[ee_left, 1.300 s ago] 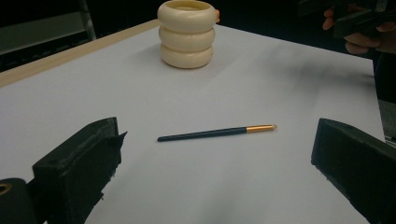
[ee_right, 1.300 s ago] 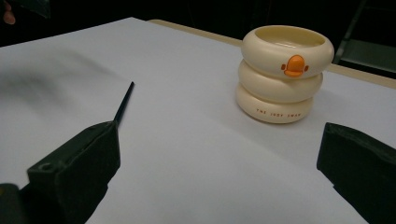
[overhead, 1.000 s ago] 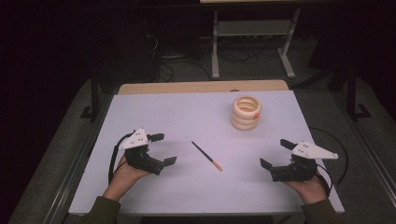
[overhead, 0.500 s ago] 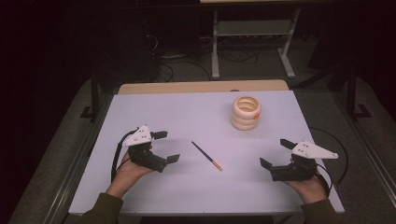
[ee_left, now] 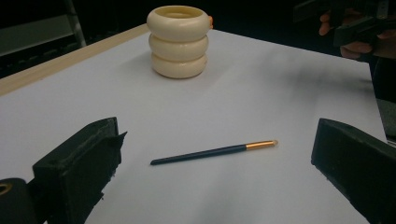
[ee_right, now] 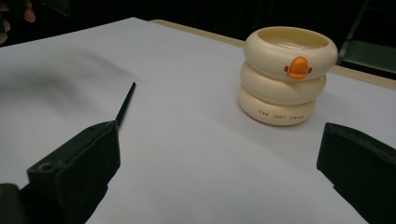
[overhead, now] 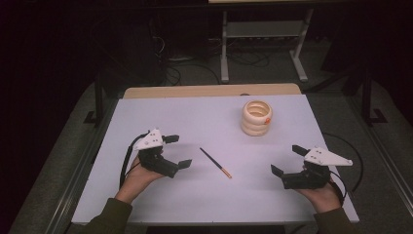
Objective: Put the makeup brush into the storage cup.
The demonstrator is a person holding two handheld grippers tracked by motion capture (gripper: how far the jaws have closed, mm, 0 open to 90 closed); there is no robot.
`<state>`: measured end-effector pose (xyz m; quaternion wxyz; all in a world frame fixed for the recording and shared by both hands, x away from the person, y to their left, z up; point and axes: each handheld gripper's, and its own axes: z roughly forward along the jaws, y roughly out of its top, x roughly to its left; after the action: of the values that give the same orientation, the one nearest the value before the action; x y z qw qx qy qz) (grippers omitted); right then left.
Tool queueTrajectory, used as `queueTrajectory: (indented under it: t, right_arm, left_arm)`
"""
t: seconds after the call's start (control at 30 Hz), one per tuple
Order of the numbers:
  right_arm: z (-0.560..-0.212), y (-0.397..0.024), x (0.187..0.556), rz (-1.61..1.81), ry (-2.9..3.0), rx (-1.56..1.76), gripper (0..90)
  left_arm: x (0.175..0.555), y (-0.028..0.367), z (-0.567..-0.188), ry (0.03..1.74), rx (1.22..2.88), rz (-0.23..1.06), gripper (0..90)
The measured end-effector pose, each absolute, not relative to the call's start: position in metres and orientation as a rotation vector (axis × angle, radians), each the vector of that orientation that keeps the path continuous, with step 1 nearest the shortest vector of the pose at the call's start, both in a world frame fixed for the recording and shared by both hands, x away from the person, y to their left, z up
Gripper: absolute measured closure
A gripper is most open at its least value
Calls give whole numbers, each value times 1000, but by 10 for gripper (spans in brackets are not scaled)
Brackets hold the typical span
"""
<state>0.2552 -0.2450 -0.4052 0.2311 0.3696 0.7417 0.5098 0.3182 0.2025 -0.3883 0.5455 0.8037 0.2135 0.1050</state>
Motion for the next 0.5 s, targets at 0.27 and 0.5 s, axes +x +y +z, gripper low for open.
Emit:
queueTrajectory:
  t: [0.27,0.5]
  right_arm:
    - [-405,-245,256,1402,2042,1020,0]
    - [-405,-244,256,1399,2047,1020,0]
  left_arm:
    - [323,195,-389,483,1920,239,12]
    - [326,190,-388,472,1920,226,12]
